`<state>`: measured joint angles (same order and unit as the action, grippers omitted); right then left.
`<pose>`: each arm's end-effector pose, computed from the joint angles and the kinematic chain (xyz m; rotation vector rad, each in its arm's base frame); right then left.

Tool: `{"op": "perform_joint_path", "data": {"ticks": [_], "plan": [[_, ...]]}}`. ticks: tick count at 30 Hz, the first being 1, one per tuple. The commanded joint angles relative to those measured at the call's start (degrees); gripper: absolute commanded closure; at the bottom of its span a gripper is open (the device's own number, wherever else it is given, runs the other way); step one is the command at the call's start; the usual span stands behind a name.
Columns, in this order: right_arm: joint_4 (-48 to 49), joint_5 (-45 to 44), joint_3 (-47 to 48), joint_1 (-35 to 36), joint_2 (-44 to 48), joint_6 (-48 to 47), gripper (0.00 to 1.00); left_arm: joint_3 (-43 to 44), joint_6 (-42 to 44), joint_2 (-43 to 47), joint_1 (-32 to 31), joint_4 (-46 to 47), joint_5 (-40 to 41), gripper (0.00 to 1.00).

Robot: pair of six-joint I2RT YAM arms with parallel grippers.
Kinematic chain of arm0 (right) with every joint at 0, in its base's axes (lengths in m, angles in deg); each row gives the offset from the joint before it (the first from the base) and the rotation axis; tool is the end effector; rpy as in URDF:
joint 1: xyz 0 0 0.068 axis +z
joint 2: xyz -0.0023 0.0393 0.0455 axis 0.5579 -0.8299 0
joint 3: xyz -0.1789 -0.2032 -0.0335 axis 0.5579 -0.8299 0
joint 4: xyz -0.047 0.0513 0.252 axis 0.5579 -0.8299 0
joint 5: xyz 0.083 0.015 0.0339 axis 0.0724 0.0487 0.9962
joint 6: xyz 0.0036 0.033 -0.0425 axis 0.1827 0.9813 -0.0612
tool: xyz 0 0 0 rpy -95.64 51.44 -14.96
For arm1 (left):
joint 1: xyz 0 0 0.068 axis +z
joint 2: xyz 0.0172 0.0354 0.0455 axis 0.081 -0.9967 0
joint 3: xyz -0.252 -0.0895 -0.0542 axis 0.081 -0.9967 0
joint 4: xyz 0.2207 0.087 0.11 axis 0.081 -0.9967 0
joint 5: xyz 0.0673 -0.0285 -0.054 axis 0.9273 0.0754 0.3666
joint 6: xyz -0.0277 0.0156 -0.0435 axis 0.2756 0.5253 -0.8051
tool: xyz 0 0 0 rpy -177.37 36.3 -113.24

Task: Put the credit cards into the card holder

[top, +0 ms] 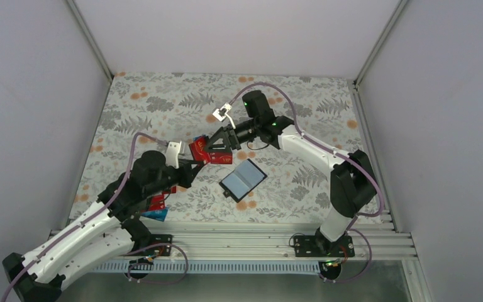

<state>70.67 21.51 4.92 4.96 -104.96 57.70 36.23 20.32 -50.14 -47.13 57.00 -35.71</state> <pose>0.2736 0.2626 0.2918 -1.1680 1.9585 1.7860 0.1145 -0.1095 0.2824 0.2049 2.1370 -0.9318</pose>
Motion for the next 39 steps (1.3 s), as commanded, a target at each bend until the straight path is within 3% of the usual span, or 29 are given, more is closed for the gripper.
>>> {"op": "perform_joint_path", "data": {"ticks": [1, 14, 20, 26, 28, 29, 34, 36, 39], "plan": [[-0.04, 3.2, 2.69, 1.47, -0.42, -1.8, 0.48, -0.36, 2.09, 0.83, 0.18, 4.0, -4.19, 0.98], [1.51, 8.3, 3.49, 2.09, -2.16, -2.38, 0.73, -0.89, 2.57, 2.76, 0.12, 4.91, -6.15, 0.98], [1.42, 8.06, 4.29, 3.29, -4.61, -3.0, 0.95, -1.28, 1.85, 2.04, 0.2, 4.54, -3.67, 0.98], [0.17, 4.03, 7.53, 3.36, -9.24, -2.09, 0.95, -0.75, -0.78, -0.28, 0.37, -1.34, 5.4, 0.97], [-0.55, 1.94, 8.85, 3.27, -11.26, -1.5, 0.96, -0.38, -1.63, -2.72, 0.51, -3.94, 8.18, 0.9], [-1.29, -1.31, 9.82, 2.81, -14.28, 0.13, 0.96, -0.81, -2.41, -5.17, 0.56, -5.49, 10.37, 0.72], [-1.83, -5.75, 9.04, 0.83, -16.15, 1.84, 0.96, -2.43, -3.46, -5.71, 0.64, -5.54, 12.27, 0.28], [-1.84, -6.4, 8.25, 0.09, -15.88, 2.01, 0.96, -2.4, -3.27, -5.89, 0.63, -5.6, 12.37, 0.16], [-1.74, -7.34, 6.58, -0.97, -14.34, 2.1, 0.96, -1.89, -2.5, -5.84, 0.61, -5.31, 12.01, 0.06]]}}
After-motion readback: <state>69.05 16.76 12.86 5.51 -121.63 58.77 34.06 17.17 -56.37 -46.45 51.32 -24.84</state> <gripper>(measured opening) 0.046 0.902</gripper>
